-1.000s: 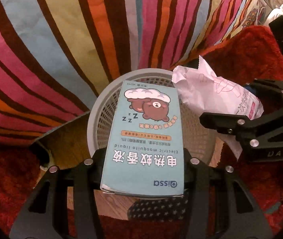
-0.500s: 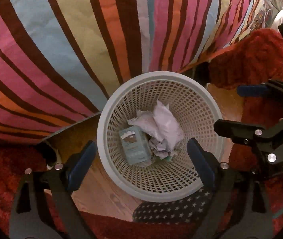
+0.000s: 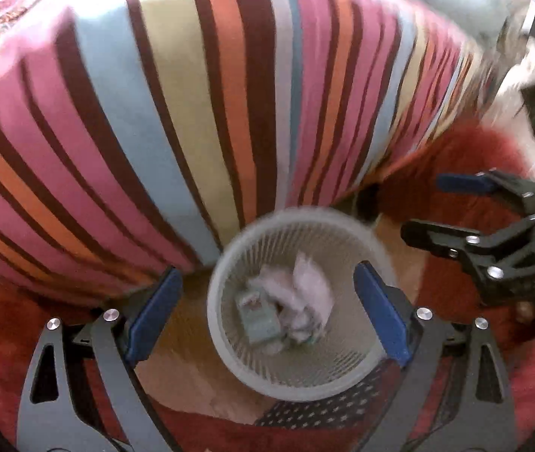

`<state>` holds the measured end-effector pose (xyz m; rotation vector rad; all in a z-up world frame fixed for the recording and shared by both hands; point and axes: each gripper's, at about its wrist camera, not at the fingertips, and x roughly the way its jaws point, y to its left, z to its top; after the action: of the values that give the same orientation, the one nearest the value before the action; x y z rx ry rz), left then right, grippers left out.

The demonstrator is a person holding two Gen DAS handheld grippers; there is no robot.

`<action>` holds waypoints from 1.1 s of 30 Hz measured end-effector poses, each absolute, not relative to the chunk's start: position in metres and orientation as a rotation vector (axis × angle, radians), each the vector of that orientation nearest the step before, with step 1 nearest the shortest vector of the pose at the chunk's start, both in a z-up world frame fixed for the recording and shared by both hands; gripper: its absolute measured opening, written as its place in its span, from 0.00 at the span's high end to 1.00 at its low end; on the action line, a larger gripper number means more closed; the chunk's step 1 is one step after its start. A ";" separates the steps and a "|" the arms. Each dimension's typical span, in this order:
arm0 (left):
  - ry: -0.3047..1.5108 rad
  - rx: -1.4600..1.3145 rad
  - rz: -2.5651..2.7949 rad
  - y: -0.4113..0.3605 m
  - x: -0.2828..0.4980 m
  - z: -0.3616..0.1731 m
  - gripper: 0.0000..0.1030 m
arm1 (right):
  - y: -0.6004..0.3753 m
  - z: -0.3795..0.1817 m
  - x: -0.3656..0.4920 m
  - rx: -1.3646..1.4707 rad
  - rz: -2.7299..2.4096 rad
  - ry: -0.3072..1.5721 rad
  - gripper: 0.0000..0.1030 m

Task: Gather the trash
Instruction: 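Move both tools back over the bed toward the plush toys, then grasp the pink plush pig with the left tool while the right tool grasps the white square pad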

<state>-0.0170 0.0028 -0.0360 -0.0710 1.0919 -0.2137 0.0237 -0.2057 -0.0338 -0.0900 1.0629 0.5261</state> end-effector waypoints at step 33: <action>0.875 -0.304 0.127 0.155 0.403 0.054 0.13 | -0.074 0.074 0.377 -0.397 0.643 0.706 0.10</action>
<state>0.4034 0.1551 0.0539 -0.3042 0.8752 0.1268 0.3770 -0.0738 0.0744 -0.3967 0.7063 0.6429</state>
